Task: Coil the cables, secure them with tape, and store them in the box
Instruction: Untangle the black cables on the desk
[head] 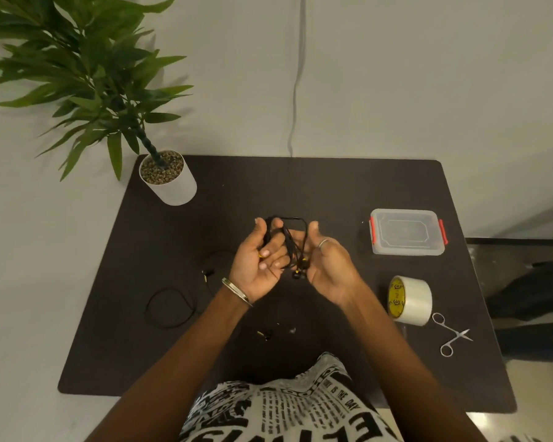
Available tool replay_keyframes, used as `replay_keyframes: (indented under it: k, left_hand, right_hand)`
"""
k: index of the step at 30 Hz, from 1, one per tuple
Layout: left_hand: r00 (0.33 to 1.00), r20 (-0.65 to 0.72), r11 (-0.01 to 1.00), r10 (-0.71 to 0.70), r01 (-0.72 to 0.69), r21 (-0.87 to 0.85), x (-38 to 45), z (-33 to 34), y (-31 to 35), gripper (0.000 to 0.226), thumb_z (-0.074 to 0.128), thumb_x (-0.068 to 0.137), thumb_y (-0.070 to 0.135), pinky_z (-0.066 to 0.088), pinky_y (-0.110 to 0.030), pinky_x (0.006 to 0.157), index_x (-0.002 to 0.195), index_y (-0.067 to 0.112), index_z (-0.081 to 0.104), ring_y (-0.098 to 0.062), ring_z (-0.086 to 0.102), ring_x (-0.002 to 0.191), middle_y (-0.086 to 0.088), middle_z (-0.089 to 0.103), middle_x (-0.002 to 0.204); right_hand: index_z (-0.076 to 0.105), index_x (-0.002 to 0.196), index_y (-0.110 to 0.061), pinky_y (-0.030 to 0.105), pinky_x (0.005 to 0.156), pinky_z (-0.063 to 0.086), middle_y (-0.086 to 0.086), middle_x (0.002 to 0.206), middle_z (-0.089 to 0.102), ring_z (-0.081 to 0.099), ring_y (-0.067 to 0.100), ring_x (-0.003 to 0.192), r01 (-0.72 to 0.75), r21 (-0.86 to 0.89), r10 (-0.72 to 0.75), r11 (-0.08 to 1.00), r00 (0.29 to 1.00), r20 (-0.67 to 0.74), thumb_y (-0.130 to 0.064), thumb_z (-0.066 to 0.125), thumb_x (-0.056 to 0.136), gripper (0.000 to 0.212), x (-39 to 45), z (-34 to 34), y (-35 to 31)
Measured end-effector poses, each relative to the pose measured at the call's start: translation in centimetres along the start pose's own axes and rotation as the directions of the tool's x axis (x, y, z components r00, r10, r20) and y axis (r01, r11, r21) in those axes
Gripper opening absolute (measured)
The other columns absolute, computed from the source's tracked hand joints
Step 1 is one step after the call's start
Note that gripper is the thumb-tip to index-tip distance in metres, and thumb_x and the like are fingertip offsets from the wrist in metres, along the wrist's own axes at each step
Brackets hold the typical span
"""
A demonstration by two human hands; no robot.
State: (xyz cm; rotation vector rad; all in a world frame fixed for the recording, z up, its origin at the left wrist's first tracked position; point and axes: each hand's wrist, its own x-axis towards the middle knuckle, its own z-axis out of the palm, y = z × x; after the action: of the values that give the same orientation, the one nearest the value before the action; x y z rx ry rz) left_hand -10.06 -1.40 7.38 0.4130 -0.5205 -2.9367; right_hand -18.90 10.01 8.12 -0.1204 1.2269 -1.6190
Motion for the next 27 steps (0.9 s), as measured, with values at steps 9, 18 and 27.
replay_keyframes:
  k: [9, 18, 27]
  left_hand:
    - [0.96, -0.262, 0.979, 0.101, -0.049, 0.199, -0.1, 0.8, -0.6, 0.03, 0.049, 0.087, 0.036, 0.048, -0.023, 0.054, 0.07, 0.011, 0.054, -0.009, 0.045, 0.043, 0.003, 0.042, 0.044]
    - [0.847, -0.521, 0.763, 0.109, 0.264, 0.59, -0.9, -1.2, -0.7, 0.019, 0.054, 0.09, 0.036, 0.041, -0.033, 0.077, 0.094, 0.02, 0.064, -0.019, 0.059, 0.096, 0.002, 0.065, 0.094]
    - [0.969, 0.184, -0.289, 0.164, -0.131, 0.948, 0.5, -1.2, 0.9, 0.07, 0.063, 0.084, 0.031, 0.033, -0.018, 0.101, 0.145, 0.017, 0.031, -0.011, 0.041, 0.126, -0.003, 0.043, 0.138]
  right_hand:
    - [0.066, 0.089, -0.005, 0.023, 0.048, 0.041, 0.003, 0.069, 0.064, 0.054, 0.011, 0.057, 0.034, -0.454, -0.09, 0.89, 0.991, -0.102, -0.015, 0.048, 0.099, 0.023, 0.1, 0.9, 0.0]
    - [0.064, 0.082, -0.008, 0.025, 0.05, 0.037, 0.007, 0.065, 0.06, 0.053, 0.018, 0.06, 0.07, -0.54, -0.164, 0.839, 0.978, -0.13, -0.012, 0.049, 0.098, 0.022, 0.2, -0.8, -0.8]
    - [0.057, 0.083, -0.01, 0.021, 0.066, 0.045, 0.0, 0.078, 0.06, 0.056, 0.014, 0.078, 0.118, -0.966, -0.035, 0.232, 0.993, 0.113, -0.016, 0.044, 0.098, 0.02, 1.3, -1.4, -1.5]
